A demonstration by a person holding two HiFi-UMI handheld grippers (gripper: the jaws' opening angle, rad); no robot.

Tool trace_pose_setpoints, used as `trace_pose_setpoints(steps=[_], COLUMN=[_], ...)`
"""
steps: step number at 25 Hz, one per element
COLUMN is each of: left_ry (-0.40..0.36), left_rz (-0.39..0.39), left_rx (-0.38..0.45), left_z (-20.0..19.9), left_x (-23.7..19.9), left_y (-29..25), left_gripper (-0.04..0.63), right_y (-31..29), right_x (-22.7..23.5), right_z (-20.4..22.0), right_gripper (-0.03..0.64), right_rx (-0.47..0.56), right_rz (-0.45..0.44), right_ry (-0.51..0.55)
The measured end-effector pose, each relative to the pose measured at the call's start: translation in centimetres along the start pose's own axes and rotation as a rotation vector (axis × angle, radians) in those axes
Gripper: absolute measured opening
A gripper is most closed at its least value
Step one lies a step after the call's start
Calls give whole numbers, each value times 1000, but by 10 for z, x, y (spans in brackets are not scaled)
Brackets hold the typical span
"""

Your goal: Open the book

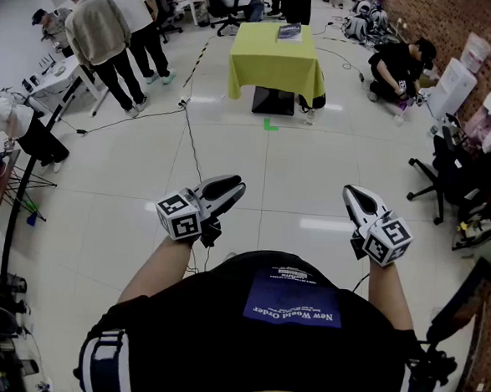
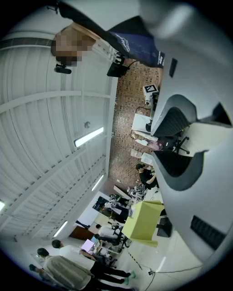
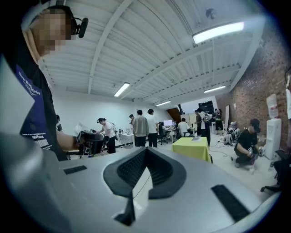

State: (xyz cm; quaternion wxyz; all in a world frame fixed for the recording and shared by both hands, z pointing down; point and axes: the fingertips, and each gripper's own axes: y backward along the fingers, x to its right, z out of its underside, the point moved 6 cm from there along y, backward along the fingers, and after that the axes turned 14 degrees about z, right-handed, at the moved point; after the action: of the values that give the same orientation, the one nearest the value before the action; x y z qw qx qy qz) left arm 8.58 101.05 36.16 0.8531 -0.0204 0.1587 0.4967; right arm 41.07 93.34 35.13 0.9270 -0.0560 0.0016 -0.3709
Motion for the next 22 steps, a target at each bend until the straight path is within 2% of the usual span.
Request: trace_pose_setpoints(steps=[3, 6, 13, 18, 22], left_ry=[35, 32, 24, 17, 25], left_rz=[8, 27, 87, 111, 100], left_rx=[17, 18, -12, -42, -46], left_z=[3, -5, -61, -87, -95], left_x=[-36, -80, -194, -265, -308], left_y=[7, 17, 45, 59, 48], left_gripper=[87, 87, 87, 87, 136], right_y=[-31, -74, -191, -268, -312], right_x=[1, -2, -8, -11, 8], right_z=[5, 0, -43, -50, -49], right_gripper=[-14, -14, -14, -14, -14], right_rx=[-17, -18, 23, 12, -17], right_rz=[11, 22, 73, 82, 55], right_ry=[2, 18, 0, -1, 3])
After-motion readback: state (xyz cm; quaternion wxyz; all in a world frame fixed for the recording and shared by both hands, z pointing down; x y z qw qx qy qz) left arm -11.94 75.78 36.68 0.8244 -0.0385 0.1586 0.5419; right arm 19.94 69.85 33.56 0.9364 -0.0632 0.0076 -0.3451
